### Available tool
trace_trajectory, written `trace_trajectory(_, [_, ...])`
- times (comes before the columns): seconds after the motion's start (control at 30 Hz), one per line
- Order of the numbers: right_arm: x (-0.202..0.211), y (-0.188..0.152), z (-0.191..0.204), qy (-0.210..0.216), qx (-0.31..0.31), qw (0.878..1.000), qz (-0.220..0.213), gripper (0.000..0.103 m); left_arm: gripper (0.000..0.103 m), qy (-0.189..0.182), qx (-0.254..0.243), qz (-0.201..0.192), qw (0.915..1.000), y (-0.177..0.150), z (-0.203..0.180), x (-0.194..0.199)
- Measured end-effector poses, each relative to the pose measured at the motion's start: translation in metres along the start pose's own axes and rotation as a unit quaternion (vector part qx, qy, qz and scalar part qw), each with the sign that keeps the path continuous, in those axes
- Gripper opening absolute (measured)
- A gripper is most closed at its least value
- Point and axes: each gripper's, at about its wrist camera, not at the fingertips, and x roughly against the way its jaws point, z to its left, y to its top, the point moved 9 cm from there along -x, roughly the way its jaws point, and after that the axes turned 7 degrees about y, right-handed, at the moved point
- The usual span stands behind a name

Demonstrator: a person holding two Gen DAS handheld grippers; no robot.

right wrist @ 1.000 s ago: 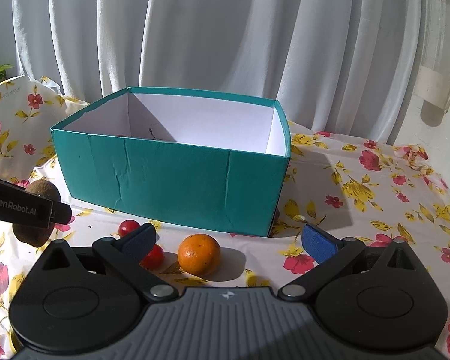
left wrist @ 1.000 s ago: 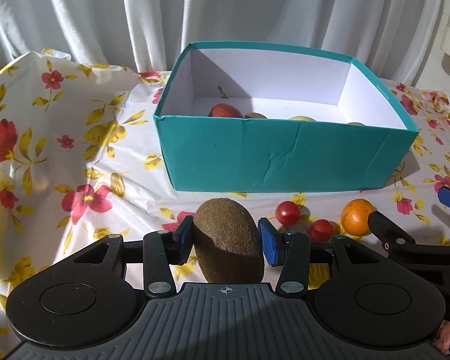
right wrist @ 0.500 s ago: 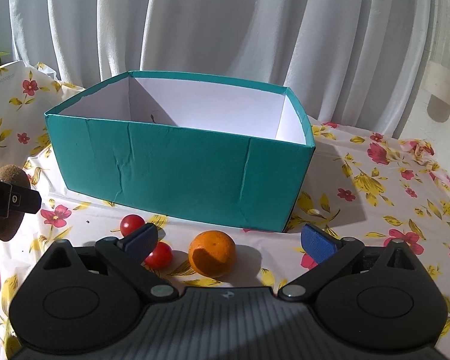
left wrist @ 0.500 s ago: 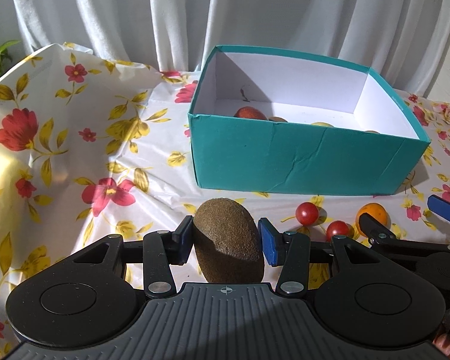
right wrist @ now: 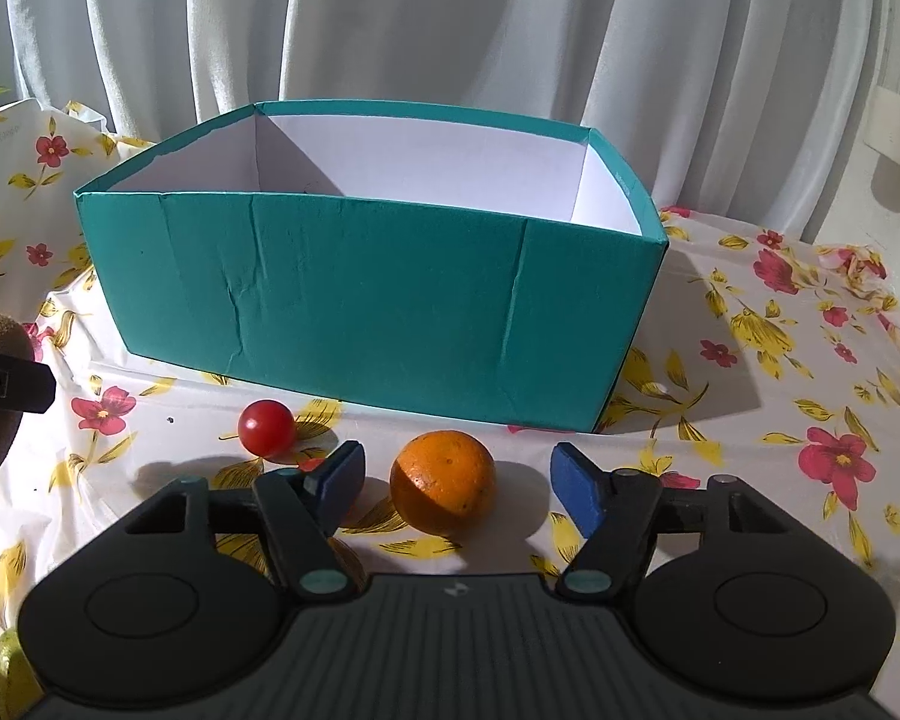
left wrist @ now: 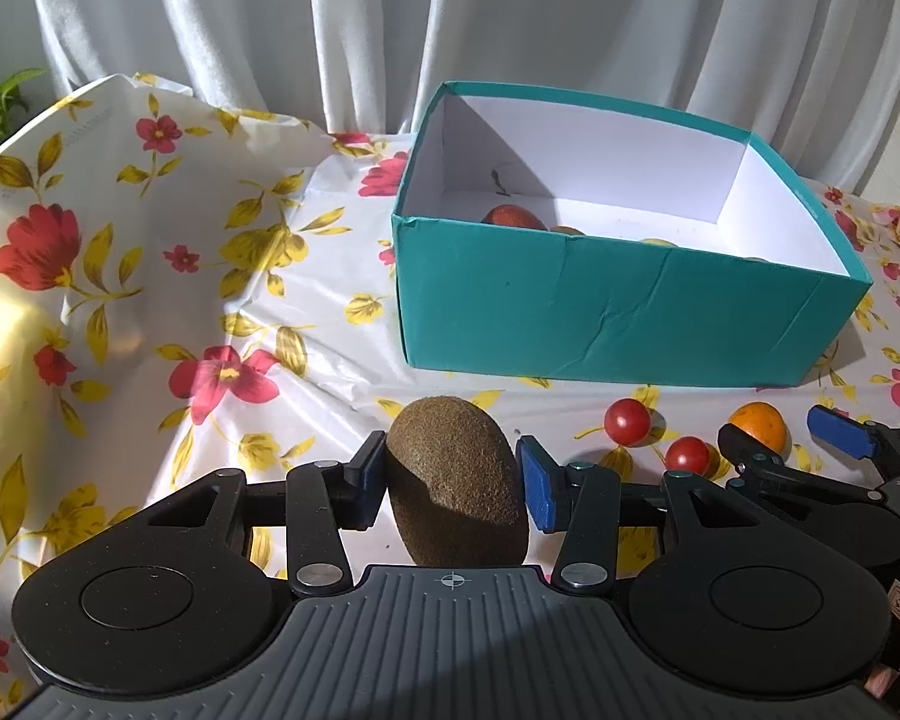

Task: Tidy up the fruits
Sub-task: 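Hold the kiwi in the left tool while the right tool closes on the orange, then carry the kiwi into the box with the left tool while the right tool lifts the orange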

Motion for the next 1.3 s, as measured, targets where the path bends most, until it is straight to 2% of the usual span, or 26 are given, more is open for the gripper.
trace_trajectory(0.33, [-0.014,-0.01,-0.001,0.012,-0.017,0.999,0.025,0.045,0.05,0.0,-0.004,0.006,1.0,0.002,-0.003,-0.005])
trace_trajectory(0.43, [-0.016,-0.011,0.0,0.015,-0.016,0.999,0.027,0.044,0.05,-0.002,-0.006,0.007,1.0,0.002,-0.004,-0.007])
trace_trajectory(0.47, [-0.016,-0.011,0.001,0.017,-0.014,0.999,0.026,0.041,0.05,-0.002,-0.007,0.008,0.9999,0.003,-0.004,-0.007])
trace_trajectory(0.8, [0.013,0.004,-0.006,0.012,-0.024,0.999,-0.016,0.04,0.05,0.001,-0.018,-0.006,0.9998,0.015,-0.008,-0.001])
trace_trajectory(1.0, [0.046,0.027,-0.004,0.017,-0.022,0.998,-0.063,0.04,0.05,-0.004,-0.025,-0.03,0.9992,0.032,-0.015,0.012])
trace_trajectory(1.3, [0.073,0.042,-0.003,0.019,-0.023,0.995,-0.097,0.04,0.05,-0.016,-0.028,-0.068,0.9972,0.061,-0.026,0.031])
